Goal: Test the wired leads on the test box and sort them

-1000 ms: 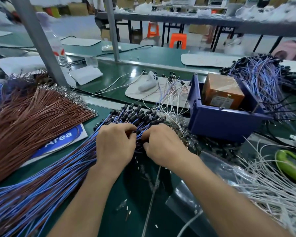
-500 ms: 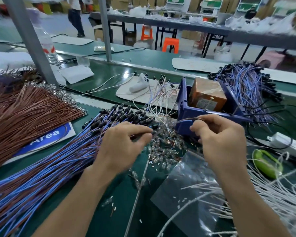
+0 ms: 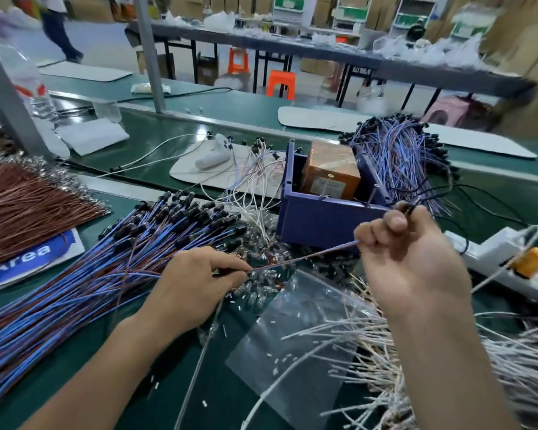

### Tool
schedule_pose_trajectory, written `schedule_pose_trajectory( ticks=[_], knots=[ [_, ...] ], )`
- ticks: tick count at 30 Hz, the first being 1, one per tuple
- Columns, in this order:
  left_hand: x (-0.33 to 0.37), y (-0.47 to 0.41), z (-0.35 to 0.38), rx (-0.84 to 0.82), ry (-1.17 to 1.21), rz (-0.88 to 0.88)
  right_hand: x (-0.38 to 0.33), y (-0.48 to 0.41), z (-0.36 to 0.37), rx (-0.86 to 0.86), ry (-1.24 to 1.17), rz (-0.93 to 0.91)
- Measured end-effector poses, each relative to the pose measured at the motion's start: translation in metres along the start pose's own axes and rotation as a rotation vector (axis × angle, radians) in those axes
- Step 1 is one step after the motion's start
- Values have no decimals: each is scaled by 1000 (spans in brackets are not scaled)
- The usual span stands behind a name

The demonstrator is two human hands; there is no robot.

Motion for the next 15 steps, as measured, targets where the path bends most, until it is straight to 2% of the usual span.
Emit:
schedule_pose_trajectory(
  ticks=[4, 9, 15],
  knots=[
    [-11, -5, -11, 23, 130, -74, -32, -10, -6, 8, 92, -82],
    [-21, -7, -34, 139, 384, -167, -52, -14, -10, -1, 422, -165],
    [-32, -13, -42, 175, 684, -267, -49, -20, 3, -207, 689, -70]
  ],
)
Point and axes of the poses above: each hand's wrist, its own y-axis away from the middle knuckle, its own z-axis out of the palm, x = y × z, the point moved 7 cm from there along -y, towards the middle knuckle
